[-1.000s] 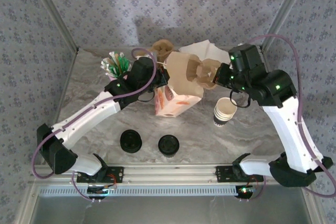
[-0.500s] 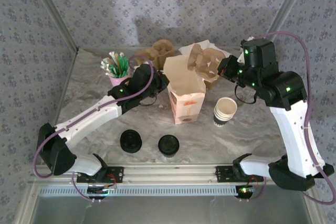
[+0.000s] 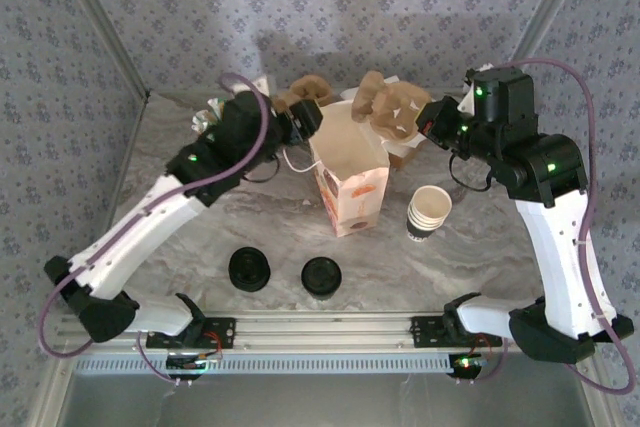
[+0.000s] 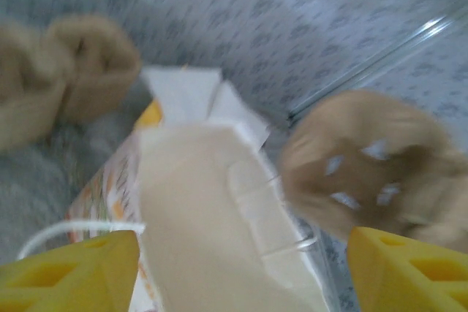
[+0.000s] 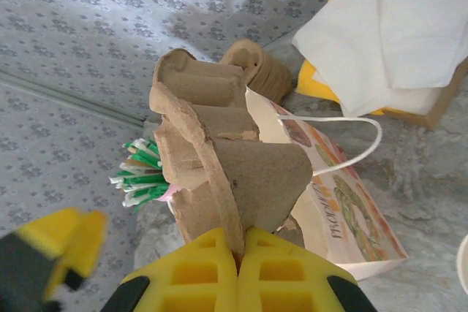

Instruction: Pack the takeout coffee

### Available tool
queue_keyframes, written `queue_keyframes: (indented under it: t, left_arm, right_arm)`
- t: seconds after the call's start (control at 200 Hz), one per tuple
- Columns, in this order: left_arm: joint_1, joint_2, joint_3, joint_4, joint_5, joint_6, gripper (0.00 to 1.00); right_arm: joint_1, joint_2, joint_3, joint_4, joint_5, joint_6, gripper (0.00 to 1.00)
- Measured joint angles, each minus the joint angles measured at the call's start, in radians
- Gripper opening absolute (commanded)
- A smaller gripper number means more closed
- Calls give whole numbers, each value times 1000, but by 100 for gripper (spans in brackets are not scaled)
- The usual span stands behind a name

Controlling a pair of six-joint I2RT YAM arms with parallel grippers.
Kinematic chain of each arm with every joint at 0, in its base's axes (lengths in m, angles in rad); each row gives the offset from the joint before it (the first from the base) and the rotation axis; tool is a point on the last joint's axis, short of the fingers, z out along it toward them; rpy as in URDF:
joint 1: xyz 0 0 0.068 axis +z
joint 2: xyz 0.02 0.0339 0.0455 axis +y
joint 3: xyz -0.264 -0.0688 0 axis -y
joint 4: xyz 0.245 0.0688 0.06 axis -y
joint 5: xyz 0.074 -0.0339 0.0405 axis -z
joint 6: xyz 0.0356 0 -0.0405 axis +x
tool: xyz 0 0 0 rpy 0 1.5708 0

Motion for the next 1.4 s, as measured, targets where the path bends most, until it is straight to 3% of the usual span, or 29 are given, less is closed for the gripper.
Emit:
queue_keyframes:
  t: [0.095, 0.185, 0.285, 0.36, 0.63, 1.179, 1.399]
  left_arm:
    - [30, 41, 256, -118, 109, 187, 93]
    - [61, 171, 602, -283, 260, 352, 94]
    - [65, 338, 934, -455, 401, 465, 96]
    - [61, 433, 1062, -567, 478, 512, 95]
    - [18, 548, 1011, -741, 496, 563, 93]
    - [-13, 601, 1022, -683, 444, 604, 84]
    - [-8, 658, 1058, -664, 432, 605, 73]
  right_arm:
    - [-6, -2, -13, 43, -37, 3, 0]
    - [-10, -7, -39, 84, -72, 3, 0]
    - [-10, -15, -69, 124, -104, 3, 0]
    - [-11, -24, -83, 143, -120, 3, 0]
    - [-12, -49, -93, 182, -148, 3, 0]
    - [-6, -55, -129, 208, -189, 3, 0]
    - [-2, -56, -131, 214, -205, 3, 0]
